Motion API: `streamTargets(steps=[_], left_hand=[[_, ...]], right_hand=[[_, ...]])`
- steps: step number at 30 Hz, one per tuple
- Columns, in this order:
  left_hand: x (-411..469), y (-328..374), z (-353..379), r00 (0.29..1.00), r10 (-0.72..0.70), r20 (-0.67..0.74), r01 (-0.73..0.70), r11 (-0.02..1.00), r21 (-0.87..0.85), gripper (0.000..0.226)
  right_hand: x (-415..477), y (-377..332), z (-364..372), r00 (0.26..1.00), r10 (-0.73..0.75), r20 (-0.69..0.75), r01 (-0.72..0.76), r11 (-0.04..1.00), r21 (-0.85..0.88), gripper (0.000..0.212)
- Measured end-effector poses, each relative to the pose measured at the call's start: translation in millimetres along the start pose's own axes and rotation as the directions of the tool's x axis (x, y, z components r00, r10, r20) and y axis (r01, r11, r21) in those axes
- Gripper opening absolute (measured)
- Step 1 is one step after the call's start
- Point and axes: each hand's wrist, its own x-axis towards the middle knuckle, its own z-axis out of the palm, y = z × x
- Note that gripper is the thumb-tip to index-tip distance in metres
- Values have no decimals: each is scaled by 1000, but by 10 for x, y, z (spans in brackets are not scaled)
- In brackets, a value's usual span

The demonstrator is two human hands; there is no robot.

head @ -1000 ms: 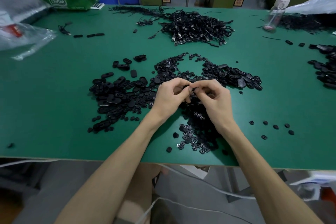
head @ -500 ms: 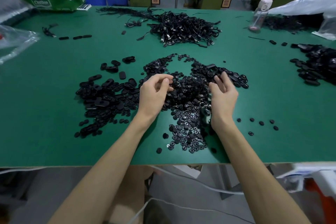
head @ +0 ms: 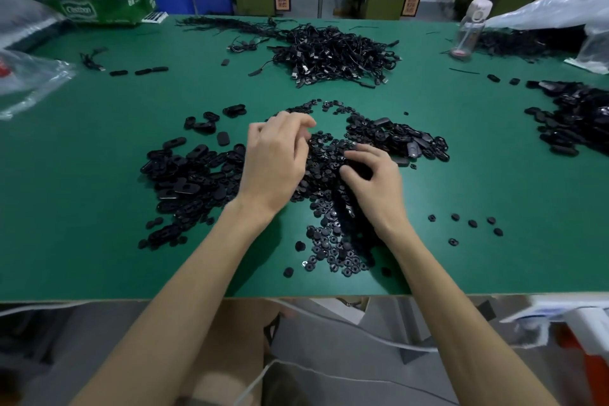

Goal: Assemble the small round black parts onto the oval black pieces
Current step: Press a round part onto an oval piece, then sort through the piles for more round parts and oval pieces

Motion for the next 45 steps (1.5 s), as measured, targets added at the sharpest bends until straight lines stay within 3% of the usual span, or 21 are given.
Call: streamTargets(steps=[1,3,6,9,12,16,20,24,28,31,35,42,45], left_hand=[[27,-41,-65,998,-8,62,1,995,100,24],[59,-173,-217,968,-153,198,87,948,308,25],[40,-391,-519,812,-493,312,222,756,616,10],[-6,-577,-834,655,-682,326,238,596,767,1],[-14,-735,-1044,613,-725,313,258,558,788,16],[-99,-756,-1093,584,-738,340,343,603,721,22],[-139,-752,-1070,625,-722,295,406,625,667,28],[-172,-750,-1016,728,-653,212,449,686,573,26],[-123,-541,-868,769,-576,278,542,817,194,14],[-95,-292,-641,811,-369,455,456,885,-94,7],[-116,-44,-222,834,-263,485,462,815,-351,8],[-187,-63,144,825,-394,406,562,651,-511,10],[-247,-108,172,856,-372,360,516,669,-535,9]], right_hand=[[-5,7,12,998,-24,64,31,994,-105,38],[-12,15,41,985,-37,171,76,970,-229,51],[-8,22,56,981,-62,185,109,961,-256,48],[3,32,46,986,-82,146,116,962,-246,37],[-8,27,63,985,-79,155,118,958,-261,32],[-12,7,54,986,-72,149,109,961,-255,28],[-20,-4,51,986,-74,150,111,962,-248,23],[-23,0,54,987,-78,142,108,969,-222,13],[-21,-4,58,986,-77,147,102,980,-173,9],[-16,-27,38,986,-119,115,135,980,-146,8],[-50,-54,9,979,-205,11,205,971,-126,10],[-72,-67,-10,986,-150,-71,151,989,1,10],[-78,-73,-11,988,-135,-80,139,989,47,10]])
